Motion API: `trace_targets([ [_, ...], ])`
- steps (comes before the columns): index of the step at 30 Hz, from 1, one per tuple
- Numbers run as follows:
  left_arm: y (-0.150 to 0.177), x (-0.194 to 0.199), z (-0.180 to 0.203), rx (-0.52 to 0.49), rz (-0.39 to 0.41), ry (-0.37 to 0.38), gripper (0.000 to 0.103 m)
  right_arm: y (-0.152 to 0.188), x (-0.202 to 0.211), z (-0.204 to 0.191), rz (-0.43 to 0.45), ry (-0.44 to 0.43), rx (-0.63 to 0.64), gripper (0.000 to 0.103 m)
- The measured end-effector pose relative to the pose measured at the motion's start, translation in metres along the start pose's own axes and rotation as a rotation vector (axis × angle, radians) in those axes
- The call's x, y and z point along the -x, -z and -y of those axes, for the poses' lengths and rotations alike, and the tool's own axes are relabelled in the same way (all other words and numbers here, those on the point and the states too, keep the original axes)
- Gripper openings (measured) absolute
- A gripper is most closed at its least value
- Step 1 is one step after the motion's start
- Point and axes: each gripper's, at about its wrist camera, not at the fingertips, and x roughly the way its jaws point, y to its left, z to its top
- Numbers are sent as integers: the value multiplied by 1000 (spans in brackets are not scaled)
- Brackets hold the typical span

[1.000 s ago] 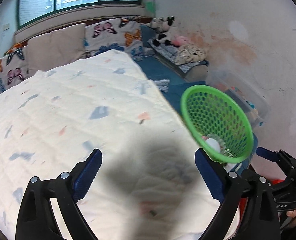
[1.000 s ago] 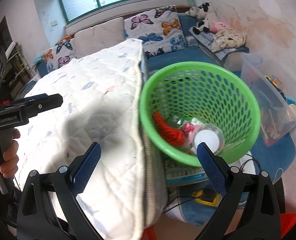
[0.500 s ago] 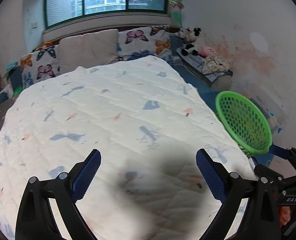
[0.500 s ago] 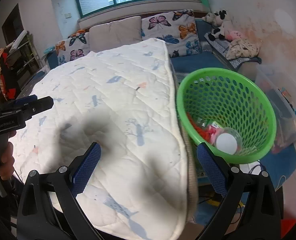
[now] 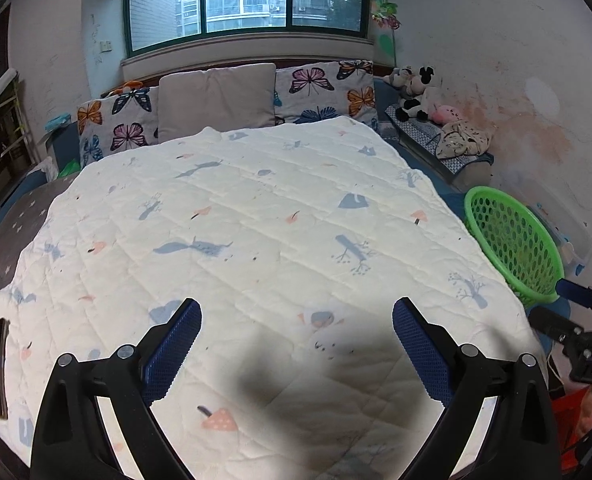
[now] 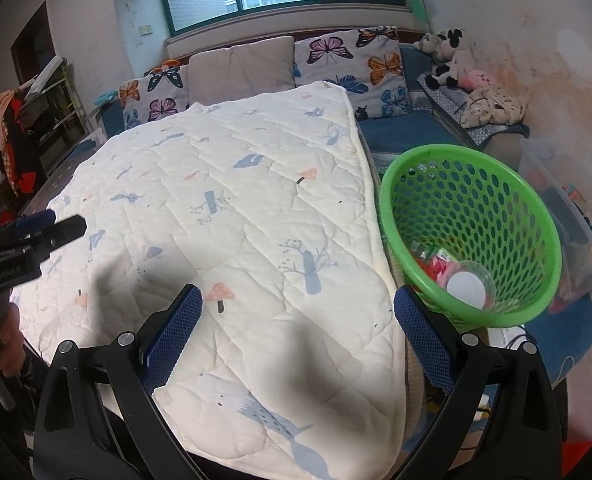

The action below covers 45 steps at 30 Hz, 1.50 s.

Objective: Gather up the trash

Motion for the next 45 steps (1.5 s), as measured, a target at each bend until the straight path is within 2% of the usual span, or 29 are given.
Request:
trace_targets([
  [11,11,2,-4,14,-13,-1,93,2,6,-6,11,0,7,96],
  [25,14,9,-11,37,6,-50,93,-2,10,-17,26,-15,32,96],
  [45,18,12,-20,78,8,-77,93,-2,6,-26,21,-36,48,97],
])
